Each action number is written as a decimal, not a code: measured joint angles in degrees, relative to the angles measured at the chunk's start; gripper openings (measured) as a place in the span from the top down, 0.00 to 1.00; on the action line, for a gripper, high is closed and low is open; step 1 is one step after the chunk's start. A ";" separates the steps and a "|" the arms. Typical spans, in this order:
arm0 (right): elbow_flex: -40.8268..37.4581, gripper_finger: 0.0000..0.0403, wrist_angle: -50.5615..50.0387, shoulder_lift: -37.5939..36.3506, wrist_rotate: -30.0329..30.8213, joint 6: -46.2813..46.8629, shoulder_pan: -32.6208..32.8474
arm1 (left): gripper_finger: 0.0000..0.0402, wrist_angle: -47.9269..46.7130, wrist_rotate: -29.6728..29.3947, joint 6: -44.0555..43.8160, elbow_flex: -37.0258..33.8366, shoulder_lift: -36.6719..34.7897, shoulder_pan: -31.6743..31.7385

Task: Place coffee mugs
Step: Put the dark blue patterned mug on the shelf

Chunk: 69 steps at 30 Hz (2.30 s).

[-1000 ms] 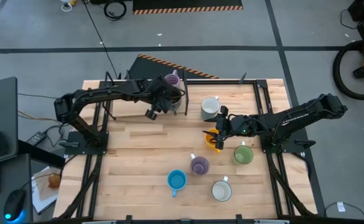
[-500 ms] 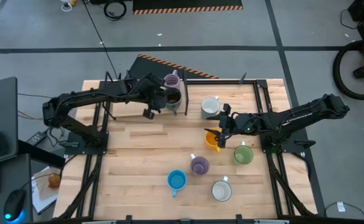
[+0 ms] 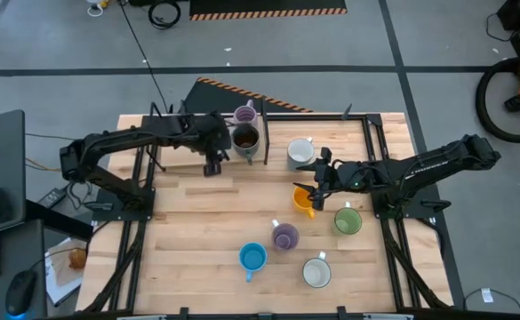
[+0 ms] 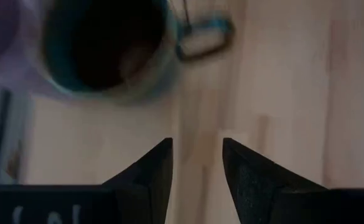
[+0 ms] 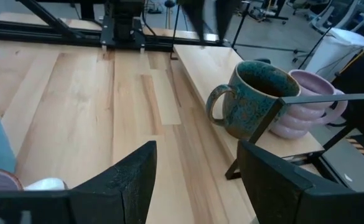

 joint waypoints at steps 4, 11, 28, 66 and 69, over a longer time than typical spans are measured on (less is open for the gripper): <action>0.00 0.43 -0.01 0.00 0.11 0.02 0.00 | 0.64 6.36 -0.22 -3.14 -5.86 -0.10 -1.34; 0.00 0.43 -0.09 0.00 0.16 0.70 0.00 | 0.64 20.97 -4.94 -6.69 -14.52 -0.52 -1.45; 0.00 0.43 -0.07 0.02 -0.04 2.21 0.00 | 0.64 41.04 -4.54 -9.35 -22.21 -0.48 -8.76; 0.00 0.43 1.05 0.04 -1.53 1.75 0.00 | 0.64 40.50 -20.73 12.89 -22.21 -0.48 0.62; 0.00 0.43 1.07 0.04 -1.55 1.76 0.00 | 0.64 42.12 -20.50 12.85 -22.19 -0.48 1.23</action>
